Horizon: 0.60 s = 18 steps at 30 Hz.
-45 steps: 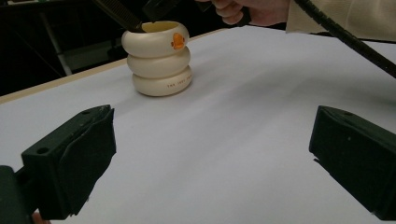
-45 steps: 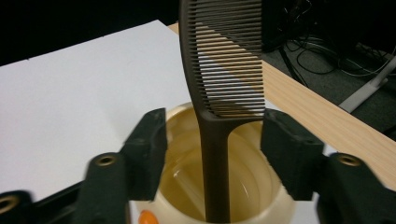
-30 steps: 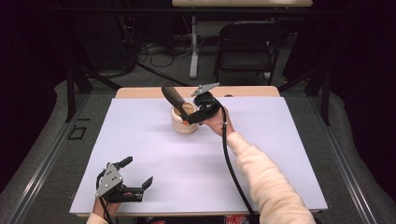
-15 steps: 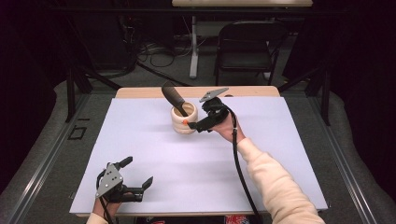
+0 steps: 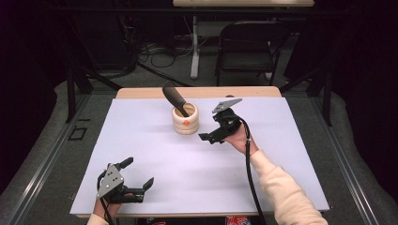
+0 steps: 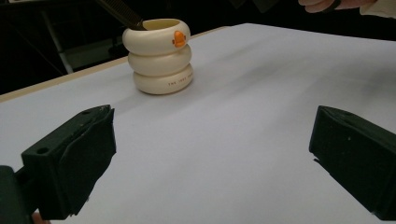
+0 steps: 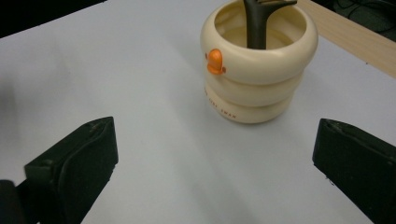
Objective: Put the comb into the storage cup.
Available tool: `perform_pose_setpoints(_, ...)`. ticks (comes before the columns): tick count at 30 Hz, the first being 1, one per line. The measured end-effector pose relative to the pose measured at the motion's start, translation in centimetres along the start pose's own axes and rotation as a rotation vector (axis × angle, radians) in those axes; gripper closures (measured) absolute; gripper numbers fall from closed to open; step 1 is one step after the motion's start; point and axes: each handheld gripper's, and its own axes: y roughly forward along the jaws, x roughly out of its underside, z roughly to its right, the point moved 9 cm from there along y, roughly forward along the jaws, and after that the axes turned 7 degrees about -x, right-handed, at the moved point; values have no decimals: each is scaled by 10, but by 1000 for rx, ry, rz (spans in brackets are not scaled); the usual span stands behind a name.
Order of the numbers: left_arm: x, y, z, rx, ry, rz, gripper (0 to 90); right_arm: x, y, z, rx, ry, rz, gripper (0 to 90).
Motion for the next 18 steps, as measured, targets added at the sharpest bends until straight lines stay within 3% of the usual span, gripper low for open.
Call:
perform_pose_setpoints(8, 0, 2, -1, -3, 4, -5, 6, 25, -8, -5, -5, 15, -11, 0)
perform_pose_setpoints(18, 1, 0, -2, -13, -2, -6, 5, 38, -16, -10, 8, 9, -27, 0)
